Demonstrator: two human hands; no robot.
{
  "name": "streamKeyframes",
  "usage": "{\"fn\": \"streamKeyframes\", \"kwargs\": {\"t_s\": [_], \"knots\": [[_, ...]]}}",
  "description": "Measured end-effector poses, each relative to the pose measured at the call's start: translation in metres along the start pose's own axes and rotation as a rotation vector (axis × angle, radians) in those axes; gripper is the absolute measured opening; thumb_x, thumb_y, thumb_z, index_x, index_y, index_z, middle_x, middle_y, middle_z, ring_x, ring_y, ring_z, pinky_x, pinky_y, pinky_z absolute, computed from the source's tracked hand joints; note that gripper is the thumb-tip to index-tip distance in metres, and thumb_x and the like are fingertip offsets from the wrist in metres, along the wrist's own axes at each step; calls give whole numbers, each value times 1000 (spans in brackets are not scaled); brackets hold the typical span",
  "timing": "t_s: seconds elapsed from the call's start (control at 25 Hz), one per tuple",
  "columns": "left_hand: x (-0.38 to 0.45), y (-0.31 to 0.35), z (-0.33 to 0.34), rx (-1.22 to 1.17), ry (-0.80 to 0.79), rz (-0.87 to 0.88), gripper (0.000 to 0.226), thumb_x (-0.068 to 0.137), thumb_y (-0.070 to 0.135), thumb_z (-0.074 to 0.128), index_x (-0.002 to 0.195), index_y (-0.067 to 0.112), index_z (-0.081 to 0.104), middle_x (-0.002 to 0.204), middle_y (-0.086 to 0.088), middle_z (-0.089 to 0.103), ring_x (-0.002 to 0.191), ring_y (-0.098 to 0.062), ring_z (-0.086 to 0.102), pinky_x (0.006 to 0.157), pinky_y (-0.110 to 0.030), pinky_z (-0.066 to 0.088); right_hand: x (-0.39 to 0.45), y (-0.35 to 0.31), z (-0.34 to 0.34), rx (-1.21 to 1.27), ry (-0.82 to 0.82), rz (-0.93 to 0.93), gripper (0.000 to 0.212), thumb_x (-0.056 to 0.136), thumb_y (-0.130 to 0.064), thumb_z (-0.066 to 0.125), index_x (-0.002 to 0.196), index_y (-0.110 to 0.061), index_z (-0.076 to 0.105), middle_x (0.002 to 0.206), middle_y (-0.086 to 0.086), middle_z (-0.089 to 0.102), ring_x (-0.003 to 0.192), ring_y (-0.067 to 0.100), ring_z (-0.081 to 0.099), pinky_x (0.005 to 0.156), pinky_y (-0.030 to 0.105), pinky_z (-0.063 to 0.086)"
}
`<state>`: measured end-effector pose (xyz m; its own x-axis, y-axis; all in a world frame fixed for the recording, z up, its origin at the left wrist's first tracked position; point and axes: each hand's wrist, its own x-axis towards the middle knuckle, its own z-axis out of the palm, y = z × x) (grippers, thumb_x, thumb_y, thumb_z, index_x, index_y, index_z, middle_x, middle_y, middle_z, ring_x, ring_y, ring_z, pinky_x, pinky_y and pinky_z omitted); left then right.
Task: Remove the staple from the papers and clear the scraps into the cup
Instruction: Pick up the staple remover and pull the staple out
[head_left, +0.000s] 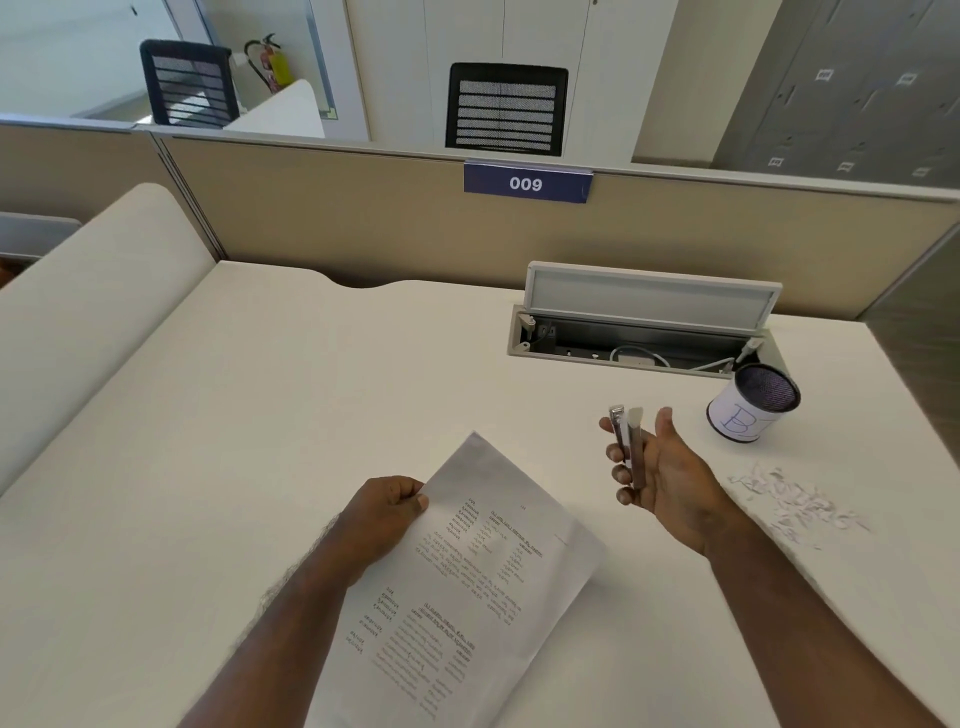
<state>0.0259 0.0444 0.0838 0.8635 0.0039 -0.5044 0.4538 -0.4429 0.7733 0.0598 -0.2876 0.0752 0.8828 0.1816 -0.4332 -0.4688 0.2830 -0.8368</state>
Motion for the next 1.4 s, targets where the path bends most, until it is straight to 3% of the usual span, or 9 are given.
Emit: {"fn": "streamKeyframes", "kwargs": {"t_s": [0.24, 0.32, 0.4, 0.52, 0.6, 0.68, 0.8, 1.0, 1.4], "knots": [[-6, 5, 2, 6, -15, 6, 26, 98, 17, 53, 81, 15, 72, 71, -4, 76, 57, -16, 70, 52, -25, 53, -14, 4, 6, -323, -33, -86, 33, 78, -46, 71, 104, -26, 69, 99, 2, 69, 64, 14, 57, 60, 29, 50], [-7, 7, 3, 1, -26, 15, 25, 98, 16, 53, 82, 14, 72, 76, -8, 76, 61, -19, 70, 57, -28, 54, -16, 4, 14, -485, -28, -102, 18, 84, -34, 72, 102, -31, 68, 90, -4, 72, 60, 14, 53, 56, 29, 47], [-8, 9, 5, -14, -45, 24, 24, 98, 15, 52, 86, 12, 73, 81, -12, 76, 65, -23, 69, 62, -32, 55, -14, 6, 20, -638, 5, -90, 22, 85, -32, 71, 105, -36, 63, 77, -14, 65, 57, 9, 47, 51, 26, 41], [-9, 10, 9, 6, -52, 52, 25, 98, 15, 53, 81, 14, 72, 73, -6, 75, 60, -18, 68, 58, -28, 53, -13, 8, 30, -795, 41, -90, 35, 83, -38, 71, 112, -38, 52, 81, -15, 65, 50, -3, 54, 45, 11, 39], [-9, 11, 12, 33, -57, 67, 28, 97, 16, 53, 77, 17, 71, 68, 1, 73, 56, -13, 67, 52, -23, 51, -13, 6, 36, -879, 12, -115, 35, 81, -43, 72, 110, -37, 54, 83, -13, 69, 64, -5, 63, 51, 8, 41], [-8, 12, 14, 61, -59, 80, 29, 97, 17, 53, 75, 19, 71, 65, 4, 73, 54, -9, 67, 48, -21, 49, -11, 2, 39, -981, -7, -131, 31, 77, -48, 74, 102, -40, 58, 91, -18, 70, 81, 3, 66, 65, 17, 48], [-6, 13, 17, 121, -40, 113, 30, 96, 18, 54, 70, 22, 69, 62, 7, 70, 49, -1, 63, 44, -16, 46, -7, -6, 40, -1113, -6, -144, 27, 73, -55, 73, 95, -45, 62, 102, -22, 64, 84, 6, 63, 69, 28, 52], [-3, 14, 18, 206, -30, 151, 32, 96, 20, 53, 68, 25, 67, 63, 9, 68, 46, 4, 58, 42, -13, 42, 2, -20, 38, -1224, -49, -170, 29, 79, -49, 71, 106, -37, 69, 103, -18, 63, 97, 8, 60, 89, 39, 52], [-3, 18, 22, 296, -58, 212, 27, 96, 22, 52, 75, 23, 68, 73, 5, 71, 62, -8, 63, 54, -23, 49, 6, -36, 50, -1330, -173, -46, 27, 75, -46, 76, 101, -38, 73, 93, -25, 64, 94, 7, 62, 87, 42, 55]]}}
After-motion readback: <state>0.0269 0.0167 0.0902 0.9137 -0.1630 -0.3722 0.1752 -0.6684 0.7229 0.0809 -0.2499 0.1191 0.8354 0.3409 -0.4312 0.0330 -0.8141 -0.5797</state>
